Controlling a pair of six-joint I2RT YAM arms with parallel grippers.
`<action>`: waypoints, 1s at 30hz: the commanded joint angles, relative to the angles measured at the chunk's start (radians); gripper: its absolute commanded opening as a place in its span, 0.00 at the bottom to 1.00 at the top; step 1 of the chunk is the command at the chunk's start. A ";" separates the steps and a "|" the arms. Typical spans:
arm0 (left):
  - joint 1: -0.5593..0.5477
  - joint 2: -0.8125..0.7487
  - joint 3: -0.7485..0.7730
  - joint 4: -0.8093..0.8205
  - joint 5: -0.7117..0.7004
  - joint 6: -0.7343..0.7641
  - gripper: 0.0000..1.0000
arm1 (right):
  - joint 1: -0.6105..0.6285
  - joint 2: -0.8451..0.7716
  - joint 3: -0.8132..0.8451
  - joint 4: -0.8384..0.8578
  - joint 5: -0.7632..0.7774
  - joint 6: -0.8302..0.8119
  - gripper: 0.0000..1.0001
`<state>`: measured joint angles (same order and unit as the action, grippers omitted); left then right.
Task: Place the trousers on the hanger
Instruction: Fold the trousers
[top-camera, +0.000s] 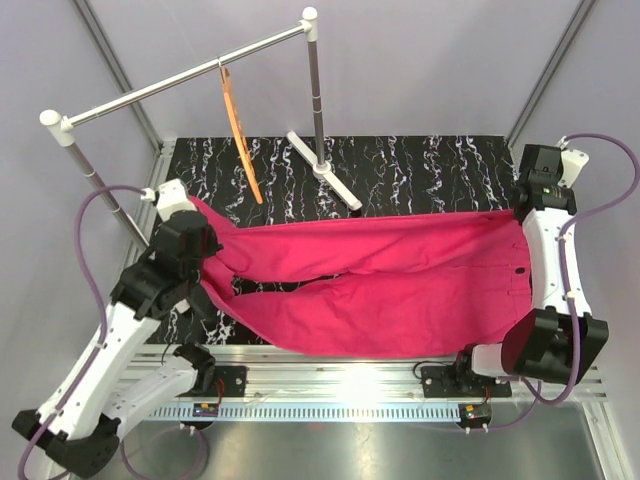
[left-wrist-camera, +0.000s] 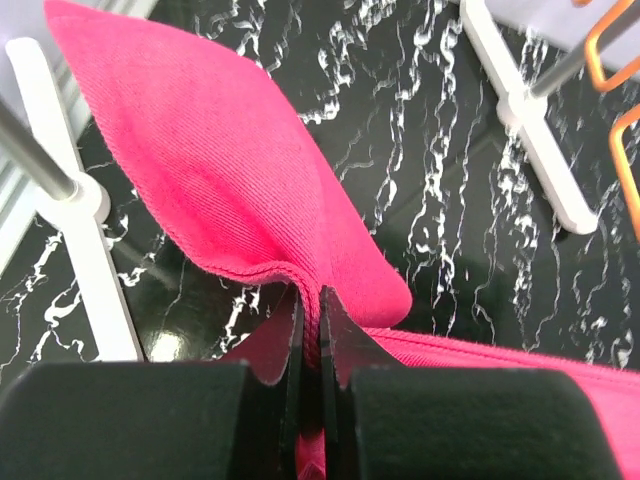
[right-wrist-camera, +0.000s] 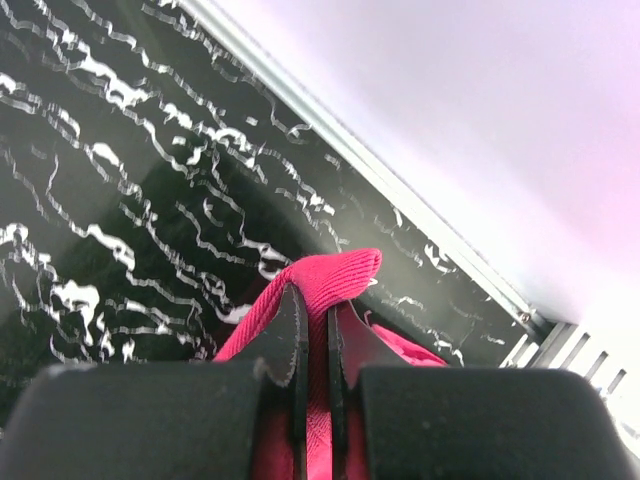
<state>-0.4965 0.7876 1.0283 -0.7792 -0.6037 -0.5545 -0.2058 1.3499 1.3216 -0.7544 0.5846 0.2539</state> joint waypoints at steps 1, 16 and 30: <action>0.009 0.193 0.071 -0.046 0.034 0.054 0.00 | -0.038 0.044 0.086 0.053 0.067 -0.042 0.00; 0.073 0.832 0.265 0.201 0.245 0.085 0.08 | -0.041 0.417 0.264 0.174 0.073 -0.054 0.00; -0.005 0.819 0.172 0.590 0.185 0.171 0.99 | -0.052 0.511 0.329 0.205 0.138 -0.071 0.00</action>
<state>-0.4900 1.6936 1.2774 -0.3073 -0.3908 -0.4175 -0.2424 1.8782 1.6276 -0.6144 0.6651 0.1944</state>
